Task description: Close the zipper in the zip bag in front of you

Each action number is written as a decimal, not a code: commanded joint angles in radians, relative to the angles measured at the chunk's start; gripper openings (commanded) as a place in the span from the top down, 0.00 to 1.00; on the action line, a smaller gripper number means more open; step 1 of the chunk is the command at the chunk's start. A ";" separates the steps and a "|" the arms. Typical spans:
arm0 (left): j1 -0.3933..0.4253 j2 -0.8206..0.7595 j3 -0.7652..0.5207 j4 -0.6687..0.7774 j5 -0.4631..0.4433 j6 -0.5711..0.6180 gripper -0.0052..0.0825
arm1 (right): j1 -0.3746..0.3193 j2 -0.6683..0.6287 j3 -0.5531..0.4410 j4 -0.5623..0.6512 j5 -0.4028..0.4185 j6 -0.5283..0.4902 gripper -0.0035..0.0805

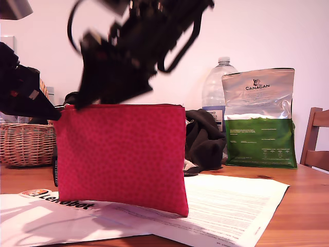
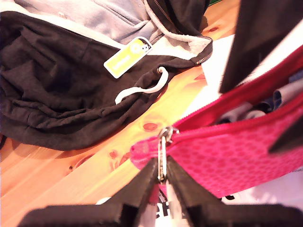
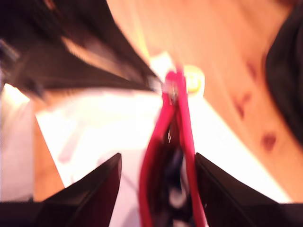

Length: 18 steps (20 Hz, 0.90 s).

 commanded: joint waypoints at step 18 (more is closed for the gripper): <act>-0.003 -0.010 0.029 0.024 0.014 -0.006 0.97 | -0.024 0.011 0.007 -0.037 0.069 -0.022 0.97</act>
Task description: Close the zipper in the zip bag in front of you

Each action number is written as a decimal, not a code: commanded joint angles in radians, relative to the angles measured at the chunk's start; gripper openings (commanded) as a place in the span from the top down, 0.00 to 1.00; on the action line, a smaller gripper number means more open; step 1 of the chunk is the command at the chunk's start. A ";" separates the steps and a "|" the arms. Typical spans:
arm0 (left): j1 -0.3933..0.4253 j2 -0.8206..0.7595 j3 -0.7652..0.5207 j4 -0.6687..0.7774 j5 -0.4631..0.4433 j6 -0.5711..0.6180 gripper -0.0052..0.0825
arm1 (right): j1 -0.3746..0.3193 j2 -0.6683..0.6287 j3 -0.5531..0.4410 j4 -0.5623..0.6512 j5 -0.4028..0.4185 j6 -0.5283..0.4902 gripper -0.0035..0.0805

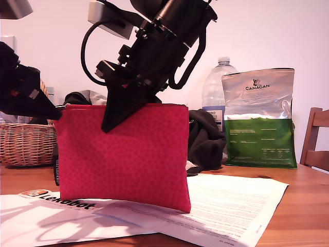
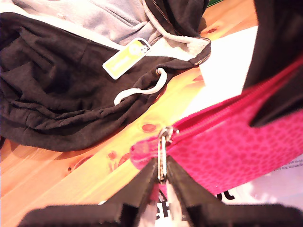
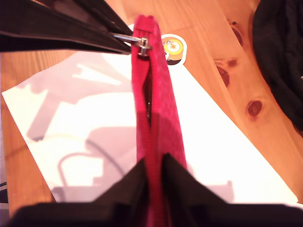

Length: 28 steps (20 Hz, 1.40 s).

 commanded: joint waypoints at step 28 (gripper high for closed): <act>0.386 -0.008 0.113 -0.241 0.686 -0.578 0.65 | 0.002 0.000 0.007 -0.006 0.011 -0.001 0.97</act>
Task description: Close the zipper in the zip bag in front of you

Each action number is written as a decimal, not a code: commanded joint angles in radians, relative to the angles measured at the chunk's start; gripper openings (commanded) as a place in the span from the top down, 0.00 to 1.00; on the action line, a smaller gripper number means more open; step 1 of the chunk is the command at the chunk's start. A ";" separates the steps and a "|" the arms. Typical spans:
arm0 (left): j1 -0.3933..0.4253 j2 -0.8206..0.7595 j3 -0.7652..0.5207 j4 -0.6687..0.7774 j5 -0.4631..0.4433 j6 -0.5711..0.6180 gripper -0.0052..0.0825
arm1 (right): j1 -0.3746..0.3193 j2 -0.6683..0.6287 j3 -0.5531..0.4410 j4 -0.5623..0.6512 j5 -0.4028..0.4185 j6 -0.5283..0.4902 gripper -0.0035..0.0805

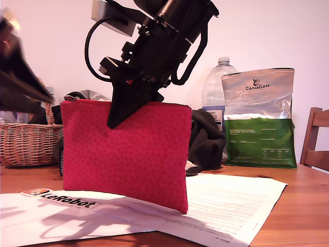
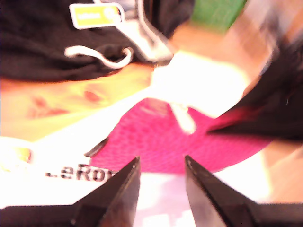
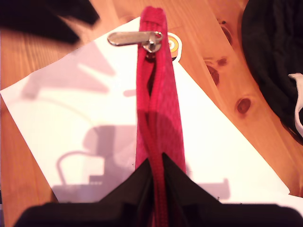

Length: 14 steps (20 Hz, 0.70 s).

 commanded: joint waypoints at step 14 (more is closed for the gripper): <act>0.056 0.241 0.005 0.231 0.327 -0.501 0.65 | 0.003 0.006 -0.010 0.019 -0.002 -0.003 0.97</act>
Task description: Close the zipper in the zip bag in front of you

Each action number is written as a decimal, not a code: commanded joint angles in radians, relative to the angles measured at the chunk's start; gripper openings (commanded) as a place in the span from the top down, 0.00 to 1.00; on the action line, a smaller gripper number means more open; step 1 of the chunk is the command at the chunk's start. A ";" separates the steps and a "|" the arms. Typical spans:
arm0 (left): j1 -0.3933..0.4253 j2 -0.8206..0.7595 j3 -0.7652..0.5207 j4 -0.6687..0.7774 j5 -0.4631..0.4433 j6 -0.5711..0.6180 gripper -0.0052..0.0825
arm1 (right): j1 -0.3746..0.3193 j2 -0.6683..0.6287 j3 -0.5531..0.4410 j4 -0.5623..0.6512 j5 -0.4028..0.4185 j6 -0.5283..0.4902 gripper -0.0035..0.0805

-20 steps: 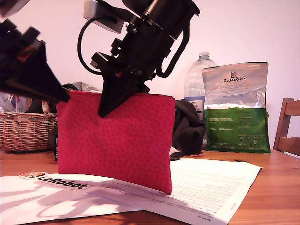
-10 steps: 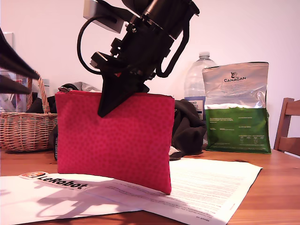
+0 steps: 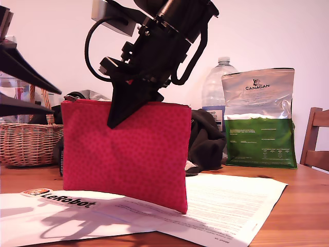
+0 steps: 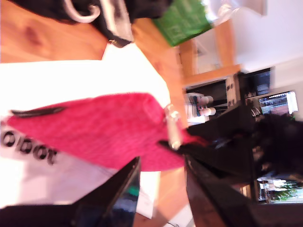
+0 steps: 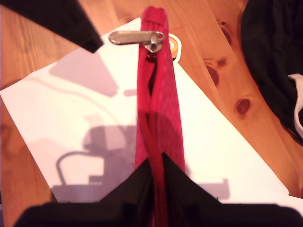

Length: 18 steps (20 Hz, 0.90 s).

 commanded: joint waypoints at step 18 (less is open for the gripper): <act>0.003 0.057 0.000 0.167 -0.029 -0.143 0.67 | 0.003 0.006 -0.010 0.018 -0.003 -0.004 0.97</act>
